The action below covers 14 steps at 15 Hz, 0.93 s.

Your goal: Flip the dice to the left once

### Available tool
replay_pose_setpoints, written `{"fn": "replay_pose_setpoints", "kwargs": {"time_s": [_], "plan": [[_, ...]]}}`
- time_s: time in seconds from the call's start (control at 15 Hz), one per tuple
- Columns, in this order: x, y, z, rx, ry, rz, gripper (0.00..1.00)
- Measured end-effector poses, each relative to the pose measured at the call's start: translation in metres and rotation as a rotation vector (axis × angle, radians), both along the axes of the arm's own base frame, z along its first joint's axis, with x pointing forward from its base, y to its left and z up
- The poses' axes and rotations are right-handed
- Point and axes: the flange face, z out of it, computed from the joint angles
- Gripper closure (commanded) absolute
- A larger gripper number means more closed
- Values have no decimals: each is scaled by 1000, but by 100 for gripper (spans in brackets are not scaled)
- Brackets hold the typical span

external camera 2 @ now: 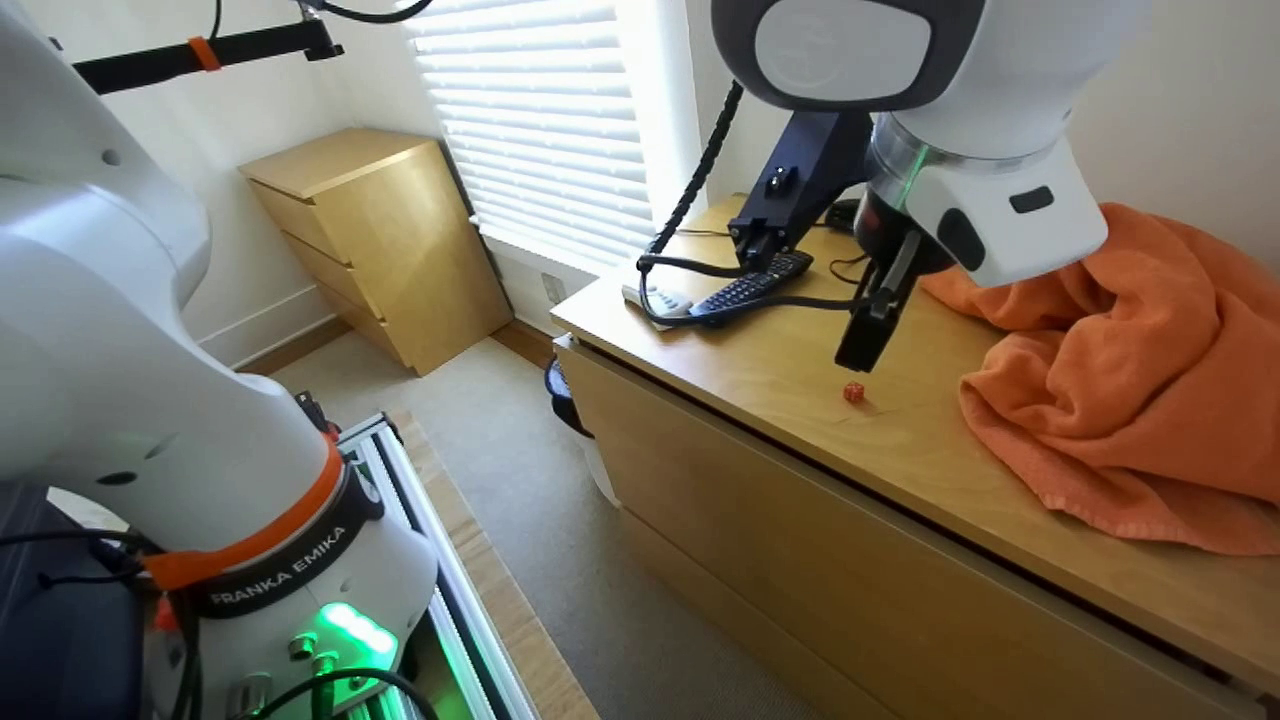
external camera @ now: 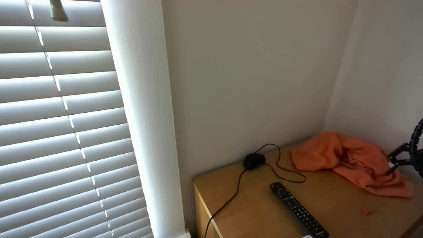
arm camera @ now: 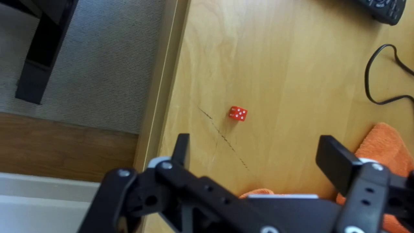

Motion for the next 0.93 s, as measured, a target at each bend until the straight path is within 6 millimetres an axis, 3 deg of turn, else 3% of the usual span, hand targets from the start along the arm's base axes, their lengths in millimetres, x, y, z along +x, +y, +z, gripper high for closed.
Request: {"fn": "replay_pose_setpoints", "kwargs": {"time_s": [0.93], "plan": [[53, -20, -105, 257, 227, -157, 0]]}}
